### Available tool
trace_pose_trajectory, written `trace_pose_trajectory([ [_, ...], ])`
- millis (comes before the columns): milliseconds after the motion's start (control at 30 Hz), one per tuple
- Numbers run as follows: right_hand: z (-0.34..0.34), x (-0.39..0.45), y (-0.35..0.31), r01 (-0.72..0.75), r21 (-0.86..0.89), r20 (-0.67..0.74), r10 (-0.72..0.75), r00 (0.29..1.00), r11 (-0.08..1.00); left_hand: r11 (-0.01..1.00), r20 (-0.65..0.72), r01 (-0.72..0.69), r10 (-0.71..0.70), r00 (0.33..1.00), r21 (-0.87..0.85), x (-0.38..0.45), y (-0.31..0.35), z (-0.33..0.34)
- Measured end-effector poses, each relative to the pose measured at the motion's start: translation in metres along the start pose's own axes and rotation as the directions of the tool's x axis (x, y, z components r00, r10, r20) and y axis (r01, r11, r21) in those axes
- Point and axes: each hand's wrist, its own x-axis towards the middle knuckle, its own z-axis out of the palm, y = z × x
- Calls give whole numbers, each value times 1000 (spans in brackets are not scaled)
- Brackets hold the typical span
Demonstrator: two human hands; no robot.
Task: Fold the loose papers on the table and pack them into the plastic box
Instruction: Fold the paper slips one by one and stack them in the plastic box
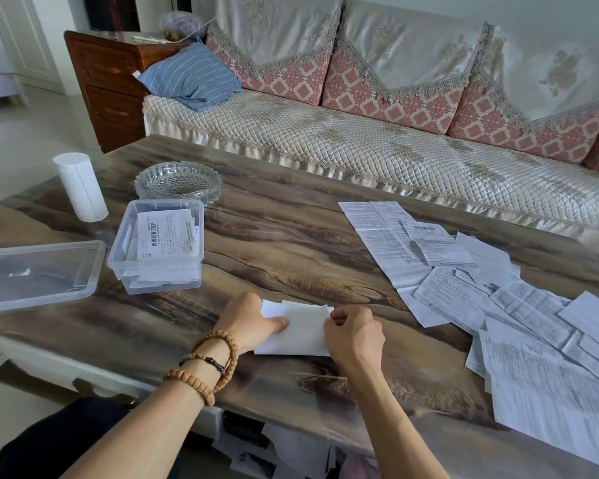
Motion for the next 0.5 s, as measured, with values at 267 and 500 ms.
trace_pose_trajectory([
  [267,-4,1,-5,40,-18,8,-39,999,999,995,-21,42,-44,999,-89,10,-3,3],
  [500,-9,6,-4,11,9,34,-12,999,1000,993,-113,-9,-5,994,-120,10,-4,8],
])
